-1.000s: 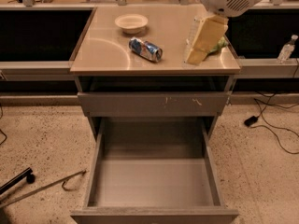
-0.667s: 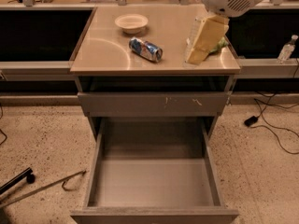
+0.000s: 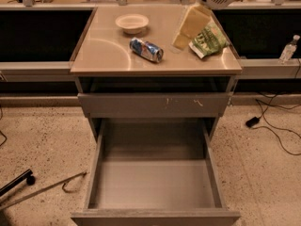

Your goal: Place redbull can into middle drawer

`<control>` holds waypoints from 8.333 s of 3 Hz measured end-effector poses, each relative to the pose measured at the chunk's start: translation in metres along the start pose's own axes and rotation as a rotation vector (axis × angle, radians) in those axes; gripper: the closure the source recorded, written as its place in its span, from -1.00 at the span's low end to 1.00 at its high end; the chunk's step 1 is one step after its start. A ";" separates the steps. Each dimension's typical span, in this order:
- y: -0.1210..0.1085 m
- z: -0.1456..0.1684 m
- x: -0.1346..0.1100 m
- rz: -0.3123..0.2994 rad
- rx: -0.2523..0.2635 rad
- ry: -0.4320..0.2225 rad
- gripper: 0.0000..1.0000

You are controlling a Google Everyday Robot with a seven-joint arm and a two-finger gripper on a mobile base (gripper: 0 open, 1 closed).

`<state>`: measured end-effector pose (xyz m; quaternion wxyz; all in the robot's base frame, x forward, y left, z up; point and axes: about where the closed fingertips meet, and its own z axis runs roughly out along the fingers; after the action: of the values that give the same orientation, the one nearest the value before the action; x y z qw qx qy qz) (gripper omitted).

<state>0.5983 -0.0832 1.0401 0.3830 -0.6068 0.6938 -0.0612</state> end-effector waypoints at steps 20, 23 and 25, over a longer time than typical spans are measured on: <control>-0.017 0.286 0.039 0.388 -0.364 -0.212 1.00; 0.061 0.243 0.049 0.323 -0.374 -0.271 1.00; 0.087 0.212 0.051 0.322 -0.430 -0.264 1.00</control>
Offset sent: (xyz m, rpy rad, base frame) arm 0.1352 -0.0012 -0.0688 0.2534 -0.0097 -0.1401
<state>0.6587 -0.0253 0.8207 0.3374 -0.5587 0.7225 0.2280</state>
